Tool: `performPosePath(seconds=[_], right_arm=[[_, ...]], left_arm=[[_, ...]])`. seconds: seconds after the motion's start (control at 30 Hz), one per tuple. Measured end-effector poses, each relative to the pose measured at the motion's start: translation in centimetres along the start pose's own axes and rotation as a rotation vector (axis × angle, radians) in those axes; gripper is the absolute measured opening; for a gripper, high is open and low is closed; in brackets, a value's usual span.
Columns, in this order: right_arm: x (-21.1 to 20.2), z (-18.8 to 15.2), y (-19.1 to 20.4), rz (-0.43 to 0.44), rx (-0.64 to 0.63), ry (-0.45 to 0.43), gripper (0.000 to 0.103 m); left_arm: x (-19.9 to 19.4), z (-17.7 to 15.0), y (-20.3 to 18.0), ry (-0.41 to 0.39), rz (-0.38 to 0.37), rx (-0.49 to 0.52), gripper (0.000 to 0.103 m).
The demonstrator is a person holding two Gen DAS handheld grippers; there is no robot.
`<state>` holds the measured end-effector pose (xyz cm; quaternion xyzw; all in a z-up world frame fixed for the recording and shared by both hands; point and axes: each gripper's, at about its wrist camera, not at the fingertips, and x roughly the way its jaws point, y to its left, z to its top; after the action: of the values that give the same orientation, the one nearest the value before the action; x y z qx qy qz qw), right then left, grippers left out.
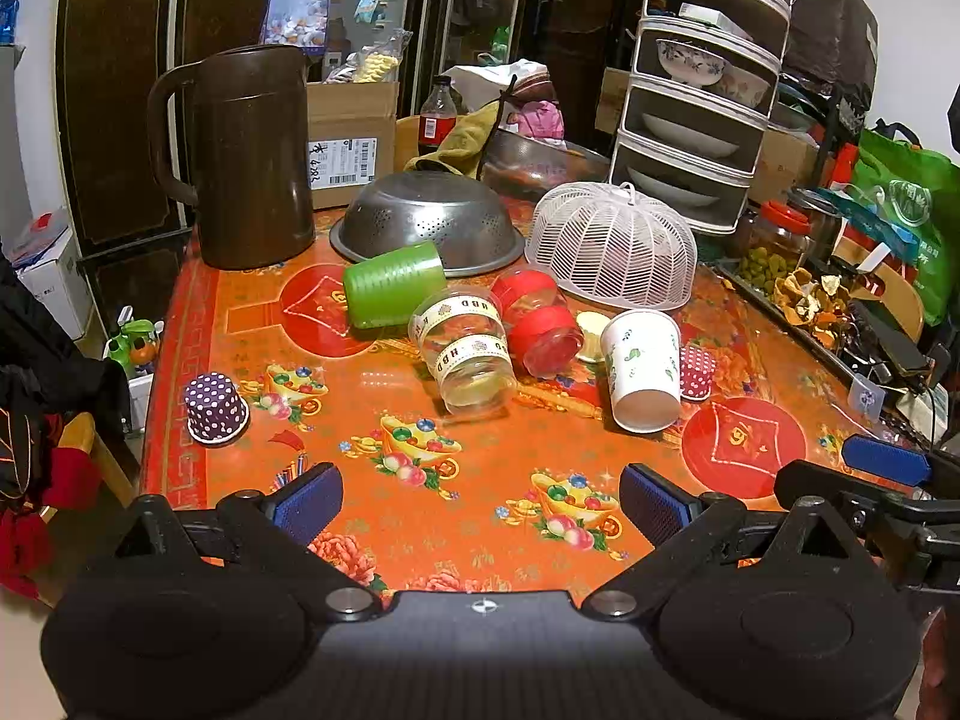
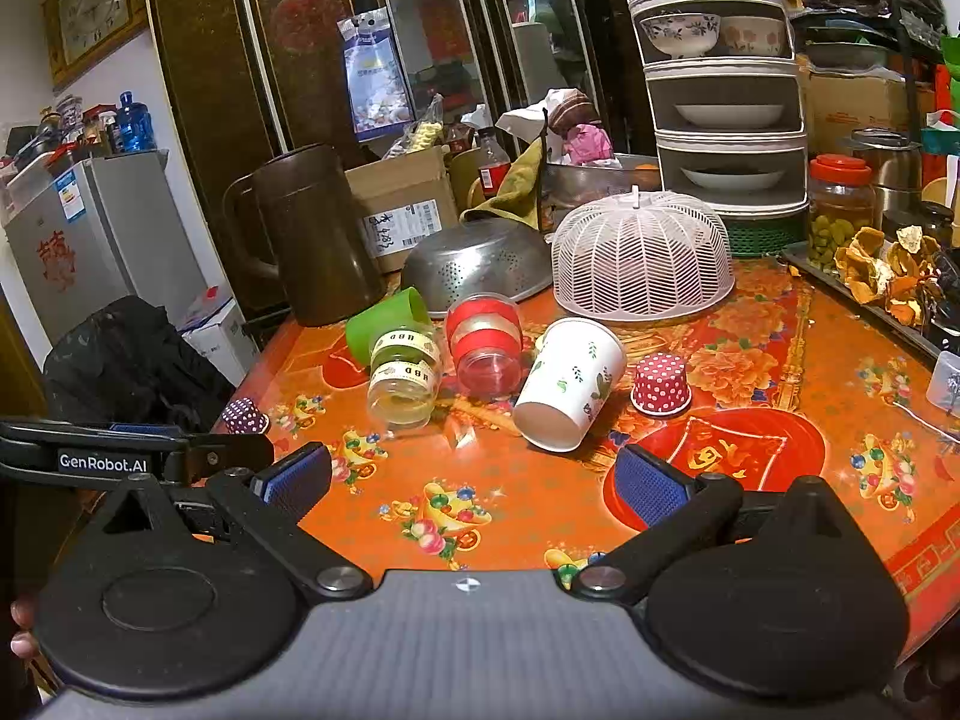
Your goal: Flip cup upright
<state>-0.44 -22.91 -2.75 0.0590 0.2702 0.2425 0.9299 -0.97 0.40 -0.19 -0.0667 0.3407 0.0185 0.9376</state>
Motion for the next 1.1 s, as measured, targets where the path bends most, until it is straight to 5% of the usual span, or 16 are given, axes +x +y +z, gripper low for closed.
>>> performPosePath(seconds=[1.1], right_arm=[[-0.21,-0.23,-0.35,-0.003,0.008,0.004,0.102]], left_arm=[[-0.23,-0.23,-0.36,0.008,-0.008,0.000,0.100]])
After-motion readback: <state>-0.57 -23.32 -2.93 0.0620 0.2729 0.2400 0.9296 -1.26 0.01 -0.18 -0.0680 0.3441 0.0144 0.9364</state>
